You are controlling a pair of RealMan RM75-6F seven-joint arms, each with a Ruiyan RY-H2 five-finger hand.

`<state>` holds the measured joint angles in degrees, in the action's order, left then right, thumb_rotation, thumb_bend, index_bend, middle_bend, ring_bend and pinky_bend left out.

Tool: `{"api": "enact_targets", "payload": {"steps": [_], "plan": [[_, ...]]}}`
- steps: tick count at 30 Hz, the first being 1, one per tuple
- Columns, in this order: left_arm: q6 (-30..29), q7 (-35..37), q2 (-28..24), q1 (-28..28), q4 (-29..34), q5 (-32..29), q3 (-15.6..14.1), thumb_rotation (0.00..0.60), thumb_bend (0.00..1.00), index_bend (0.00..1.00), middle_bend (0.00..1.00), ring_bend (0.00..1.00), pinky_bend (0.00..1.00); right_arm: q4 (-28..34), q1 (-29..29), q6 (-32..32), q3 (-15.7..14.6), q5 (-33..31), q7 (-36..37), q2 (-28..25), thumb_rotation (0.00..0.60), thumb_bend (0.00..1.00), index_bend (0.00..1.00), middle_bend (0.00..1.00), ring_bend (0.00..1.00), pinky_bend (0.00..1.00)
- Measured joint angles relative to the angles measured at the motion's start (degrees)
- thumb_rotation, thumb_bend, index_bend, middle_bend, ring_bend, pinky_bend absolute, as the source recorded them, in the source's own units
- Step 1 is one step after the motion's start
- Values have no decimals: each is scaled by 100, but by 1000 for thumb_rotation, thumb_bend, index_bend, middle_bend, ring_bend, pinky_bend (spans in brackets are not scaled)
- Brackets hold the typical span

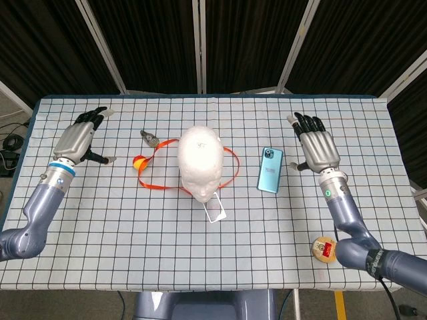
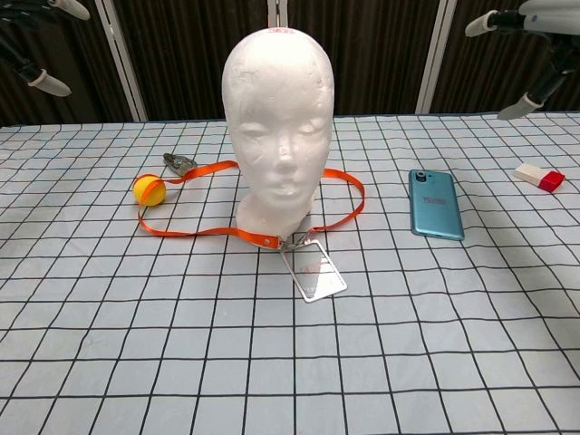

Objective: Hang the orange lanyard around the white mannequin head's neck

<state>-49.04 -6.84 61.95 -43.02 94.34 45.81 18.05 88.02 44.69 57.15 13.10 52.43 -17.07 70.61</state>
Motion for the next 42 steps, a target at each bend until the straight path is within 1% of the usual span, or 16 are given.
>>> {"api": "enact_targets", "payload": {"steps": [1, 4, 7, 10, 12, 16, 18, 20, 23, 27, 31, 36, 42], "plan": [[-121, -17, -32, 65, 47, 68, -35, 600, 0, 0, 0, 0, 0, 58, -52, -5, -56, 68, 40, -40, 600, 472, 7, 0, 0, 0], [-617, -142, -155, 324, 265, 327, -189, 600, 0, 0, 0, 0, 0, 250, -225, -87, -239, 391, 326, -206, 600, 656, 23, 0, 0, 0], [-1201, -376, -276, 637, 526, 623, -403, 600, 0, 0, 0, 0, 0, 405, -392, -231, -454, 842, 709, -359, 600, 746, 41, 3, 0, 0], [-1827, -665, -375, 1001, 826, 916, -656, 600, 0, 0, 0, 0, 0, 514, -533, -354, -670, 1345, 1032, -456, 600, 809, 62, 24, 0, 0], [-2255, -846, -418, 1275, 1027, 1138, -845, 600, 0, 0, 0, 0, 0, 566, -615, -387, -796, 1674, 1199, -469, 600, 851, 75, 41, 0, 0], [-3006, -1137, -418, 1816, 1321, 1586, -1205, 600, 0, 0, 0, 0, 0, 605, -705, -405, -983, 2236, 1435, -368, 600, 976, 93, 64, 0, 0], [-3343, -1268, -366, 2093, 1416, 1816, -1375, 600, 0, 0, 0, 0, 0, 600, -720, -431, -1065, 2473, 1538, -225, 600, 997, 96, 68, 0, 3], [-3517, -1295, -281, 2261, 1441, 2018, -1481, 600, 0, 0, 0, 0, 0, 582, -714, -482, -1120, 2607, 1607, -72, 600, 1000, 99, 73, 0, 19], [-3609, -1148, -122, 2442, 1347, 2281, -1626, 600, 0, 0, 0, 0, 0, 509, -671, -605, -1178, 2736, 1673, 209, 600, 1000, 103, 89, 0, 49], [-3625, -1216, 35, 2603, 1204, 2354, -1758, 600, 0, 0, 0, 0, 0, 311, -590, -751, -1224, 2855, 1688, 640, 600, 1000, 103, 105, 4, 73], [-3633, -1403, 121, 2673, 1092, 2435, -1760, 600, 0, 0, 0, 0, 0, 69, -492, -885, -1221, 2891, 1629, 1104, 600, 1000, 103, 111, 37, 92], [-3546, -1411, 127, 2708, 1019, 2377, -1689, 600, 0, 0, 0, 0, 0, -252, -341, -1077, -1154, 2805, 1398, 1662, 600, 1000, 103, 114, 79, 133], [-3401, -1405, 103, 2718, 957, 2264, -1579, 600, 0, 0, 0, 0, 0, -507, -236, -1173, -1014, 2520, 1124, 2144, 600, 1000, 103, 118, 85, 141]]}}
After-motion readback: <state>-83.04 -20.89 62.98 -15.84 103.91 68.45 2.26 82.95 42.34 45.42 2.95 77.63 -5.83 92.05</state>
